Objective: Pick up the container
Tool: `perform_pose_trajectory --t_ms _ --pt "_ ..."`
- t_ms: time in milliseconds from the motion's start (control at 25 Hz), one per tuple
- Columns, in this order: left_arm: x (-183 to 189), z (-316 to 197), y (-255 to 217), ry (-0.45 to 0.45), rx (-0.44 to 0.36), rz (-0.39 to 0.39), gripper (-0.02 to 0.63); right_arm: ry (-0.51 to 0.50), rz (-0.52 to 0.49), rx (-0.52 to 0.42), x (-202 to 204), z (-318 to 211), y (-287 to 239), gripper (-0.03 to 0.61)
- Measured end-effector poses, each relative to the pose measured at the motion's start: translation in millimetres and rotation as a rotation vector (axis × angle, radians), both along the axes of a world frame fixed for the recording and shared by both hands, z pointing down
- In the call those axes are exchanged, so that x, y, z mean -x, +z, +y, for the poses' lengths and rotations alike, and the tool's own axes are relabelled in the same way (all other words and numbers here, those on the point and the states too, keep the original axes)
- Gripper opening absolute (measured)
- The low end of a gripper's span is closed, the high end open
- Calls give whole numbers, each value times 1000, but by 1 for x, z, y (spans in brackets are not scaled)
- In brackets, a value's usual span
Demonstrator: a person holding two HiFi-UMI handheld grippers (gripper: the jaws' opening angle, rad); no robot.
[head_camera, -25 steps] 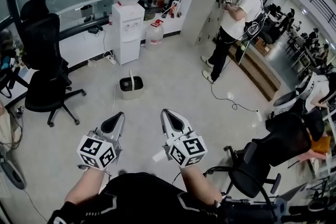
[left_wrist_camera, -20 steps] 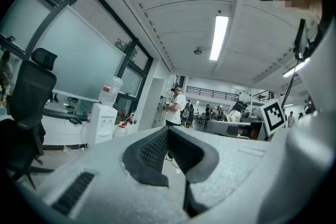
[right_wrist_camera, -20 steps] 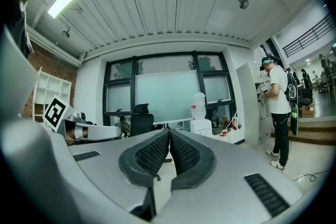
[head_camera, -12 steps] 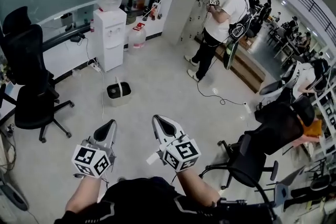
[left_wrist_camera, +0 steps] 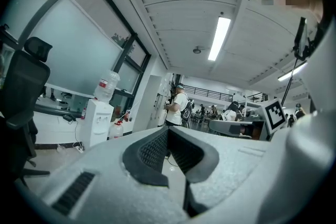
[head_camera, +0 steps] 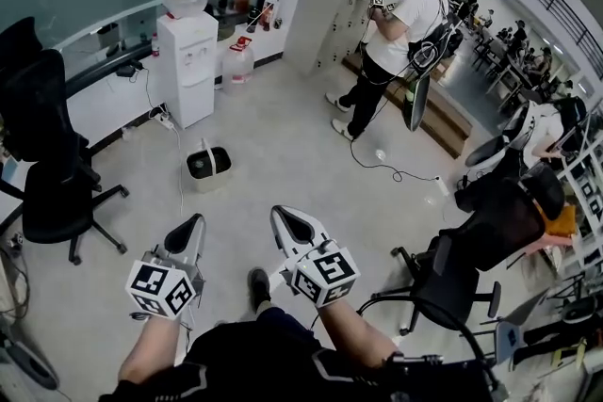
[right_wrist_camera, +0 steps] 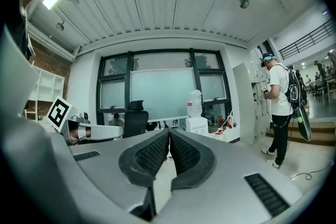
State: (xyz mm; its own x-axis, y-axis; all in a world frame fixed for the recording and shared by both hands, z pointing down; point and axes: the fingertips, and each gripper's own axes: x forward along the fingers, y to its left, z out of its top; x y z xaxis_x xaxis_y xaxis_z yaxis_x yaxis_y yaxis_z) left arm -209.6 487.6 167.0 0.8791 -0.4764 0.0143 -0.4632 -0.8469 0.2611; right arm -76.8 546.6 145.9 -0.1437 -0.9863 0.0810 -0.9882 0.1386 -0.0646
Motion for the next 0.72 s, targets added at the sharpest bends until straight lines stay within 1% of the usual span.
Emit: perform_pose_trajectory --t_ms 200,360,480,720 --pt "-19 -27 2 -30 -3 -24 8 -32 8 -5 -25 -31 4 9" --pt "-34 -57 -6 -60 -9 -37 8 -49 -16 -26 -49 -65 -2 9" --pt "-51 -76 -11 -80 -13 -37 8 -59 -19 -38 -71 -85 -5 9" --pt "-86 -117 -14 -119 2 -43 8 -76 -38 -44 -112 -126 -9 9"
